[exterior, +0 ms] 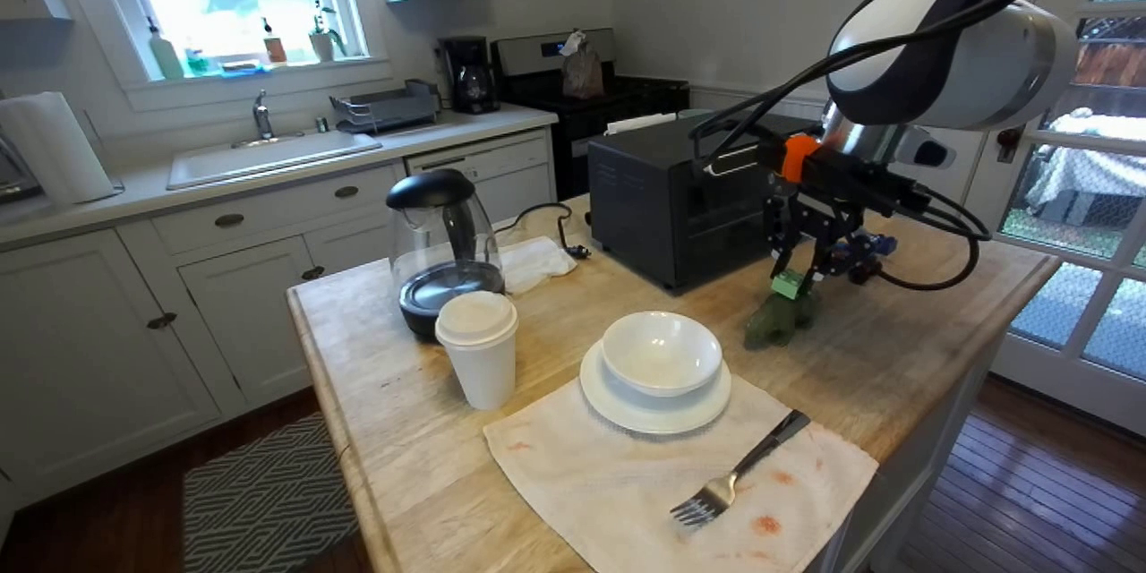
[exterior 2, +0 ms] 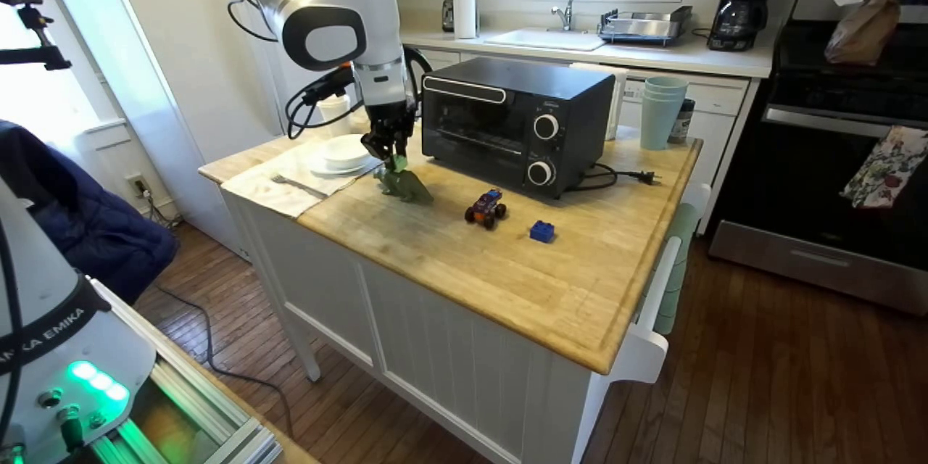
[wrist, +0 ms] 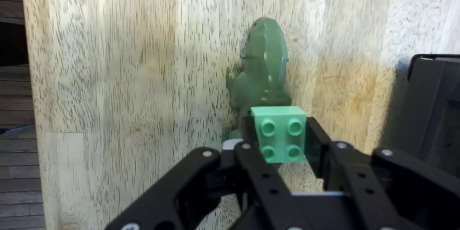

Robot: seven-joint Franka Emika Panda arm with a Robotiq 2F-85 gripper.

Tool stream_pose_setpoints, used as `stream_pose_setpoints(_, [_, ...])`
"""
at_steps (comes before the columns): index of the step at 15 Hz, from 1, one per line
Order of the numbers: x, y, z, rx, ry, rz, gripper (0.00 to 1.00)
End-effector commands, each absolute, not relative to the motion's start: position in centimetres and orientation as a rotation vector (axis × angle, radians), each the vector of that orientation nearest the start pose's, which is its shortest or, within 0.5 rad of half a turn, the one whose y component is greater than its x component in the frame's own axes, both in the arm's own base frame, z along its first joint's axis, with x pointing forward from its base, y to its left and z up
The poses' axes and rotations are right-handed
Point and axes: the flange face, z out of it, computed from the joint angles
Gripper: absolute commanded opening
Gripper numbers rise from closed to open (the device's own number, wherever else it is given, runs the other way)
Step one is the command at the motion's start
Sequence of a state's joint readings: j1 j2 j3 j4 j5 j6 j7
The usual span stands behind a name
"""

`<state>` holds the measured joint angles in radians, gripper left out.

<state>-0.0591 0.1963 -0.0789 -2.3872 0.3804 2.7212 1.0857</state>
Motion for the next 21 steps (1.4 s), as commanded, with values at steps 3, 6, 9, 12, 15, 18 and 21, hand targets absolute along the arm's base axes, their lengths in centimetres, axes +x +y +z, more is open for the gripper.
stream_pose_setpoints(3, [51.54, -8.38, 25.03, -2.086, 2.069, -0.068, 0.11])
stream_pose_setpoints(6, [51.56, -8.39, 25.02, -2.089, 2.066, -0.067, 0.11])
stream_pose_setpoints(9, [51.58, -8.58, 24.99, -2.099, 2.062, -0.075, 0.11])
stream_pose_setpoints(12, [51.56, -8.81, 25.03, -2.103, 2.062, -0.082, 0.11])
stream_pose_setpoints(15, [51.49, -8.80, 24.94, -2.113, 2.058, -0.077, 0.11])
stream_pose_setpoints(18, [51.48, -8.75, 24.80, -2.121, 2.055, -0.071, 0.11])
stream_pose_setpoints(21, [51.46, -8.76, 24.59, -2.129, 2.057, -0.063, 0.11])
